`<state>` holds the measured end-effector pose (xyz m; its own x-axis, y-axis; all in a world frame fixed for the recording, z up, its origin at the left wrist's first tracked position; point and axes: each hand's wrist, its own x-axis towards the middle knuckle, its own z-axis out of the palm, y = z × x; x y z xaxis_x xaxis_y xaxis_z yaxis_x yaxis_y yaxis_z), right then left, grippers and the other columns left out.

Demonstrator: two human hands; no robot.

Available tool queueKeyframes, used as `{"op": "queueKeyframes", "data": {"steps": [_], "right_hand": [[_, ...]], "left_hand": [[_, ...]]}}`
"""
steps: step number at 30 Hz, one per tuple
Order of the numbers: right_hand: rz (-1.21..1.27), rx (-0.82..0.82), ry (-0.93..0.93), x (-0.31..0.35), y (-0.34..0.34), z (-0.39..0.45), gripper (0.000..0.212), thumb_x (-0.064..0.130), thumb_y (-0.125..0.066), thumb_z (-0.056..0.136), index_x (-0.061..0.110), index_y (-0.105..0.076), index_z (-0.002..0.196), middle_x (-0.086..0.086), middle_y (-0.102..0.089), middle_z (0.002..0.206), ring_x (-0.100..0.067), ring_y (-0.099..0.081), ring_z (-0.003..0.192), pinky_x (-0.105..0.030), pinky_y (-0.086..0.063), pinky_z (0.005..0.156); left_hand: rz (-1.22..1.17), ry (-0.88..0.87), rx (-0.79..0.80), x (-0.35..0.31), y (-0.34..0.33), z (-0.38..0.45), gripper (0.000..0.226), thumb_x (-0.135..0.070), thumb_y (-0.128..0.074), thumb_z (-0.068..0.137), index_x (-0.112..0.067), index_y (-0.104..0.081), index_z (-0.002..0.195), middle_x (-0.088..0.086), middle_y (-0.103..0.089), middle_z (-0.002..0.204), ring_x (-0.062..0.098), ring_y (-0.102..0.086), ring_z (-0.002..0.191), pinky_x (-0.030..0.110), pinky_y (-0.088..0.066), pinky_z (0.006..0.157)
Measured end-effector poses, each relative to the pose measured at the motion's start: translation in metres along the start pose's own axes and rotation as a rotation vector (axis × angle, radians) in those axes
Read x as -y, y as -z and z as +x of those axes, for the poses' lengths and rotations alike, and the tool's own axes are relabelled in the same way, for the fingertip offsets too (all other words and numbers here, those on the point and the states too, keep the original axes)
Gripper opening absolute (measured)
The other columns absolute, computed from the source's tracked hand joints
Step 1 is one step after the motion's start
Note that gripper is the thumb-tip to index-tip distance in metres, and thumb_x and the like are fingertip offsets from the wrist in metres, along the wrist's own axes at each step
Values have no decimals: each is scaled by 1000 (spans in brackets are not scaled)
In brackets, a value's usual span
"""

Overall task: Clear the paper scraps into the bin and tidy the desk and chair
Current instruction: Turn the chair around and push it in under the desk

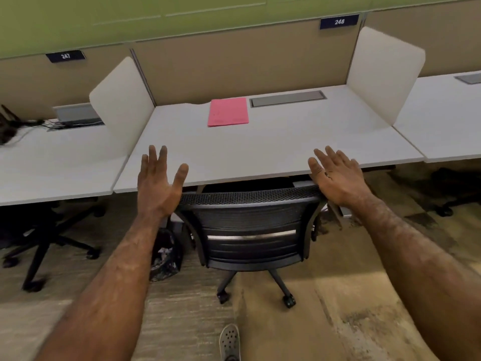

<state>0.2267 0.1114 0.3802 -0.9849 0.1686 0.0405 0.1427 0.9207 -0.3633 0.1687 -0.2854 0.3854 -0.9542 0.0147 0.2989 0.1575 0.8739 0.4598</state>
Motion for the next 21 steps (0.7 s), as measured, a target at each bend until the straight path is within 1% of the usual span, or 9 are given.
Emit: {"op": "queueKeyframes", "data": {"steps": [8, 13, 16, 21], "right_hand": [[-68, 93, -66, 29, -13, 88, 100, 90, 14, 65, 41, -6, 150, 8, 0, 163, -18, 3, 150, -46, 5, 119], [-64, 78, -89, 44, -21, 134, 100, 91, 11, 65, 42, -7, 150, 8, -1, 163, -18, 2, 150, -46, 5, 119], [-60, 79, -100, 52, -27, 161, 98, 90, 11, 67, 42, -8, 150, 8, -2, 163, -17, 2, 150, -46, 4, 119], [-44, 7, -104, 64, -32, 192, 96, 88, 8, 71, 39, -12, 150, 5, -5, 163, -20, 0, 150, -48, 2, 119]], "left_hand": [[-25, -45, 22, 31, -12, 77, 90, -84, -5, 77, -34, 6, 151, -5, 15, 161, 15, 14, 147, 39, 4, 119], [-36, -35, 44, 47, -18, 118, 91, -85, -5, 77, -34, 5, 151, -5, 13, 162, 15, 12, 148, 41, 2, 120], [-22, -12, 97, 55, -23, 142, 93, -87, -3, 75, -34, 4, 151, -5, 12, 162, 16, 10, 148, 43, 1, 120], [56, 11, 174, 65, -29, 179, 99, -88, -1, 72, -31, -1, 152, 0, 7, 163, 22, 3, 149, 46, -5, 120]]}}
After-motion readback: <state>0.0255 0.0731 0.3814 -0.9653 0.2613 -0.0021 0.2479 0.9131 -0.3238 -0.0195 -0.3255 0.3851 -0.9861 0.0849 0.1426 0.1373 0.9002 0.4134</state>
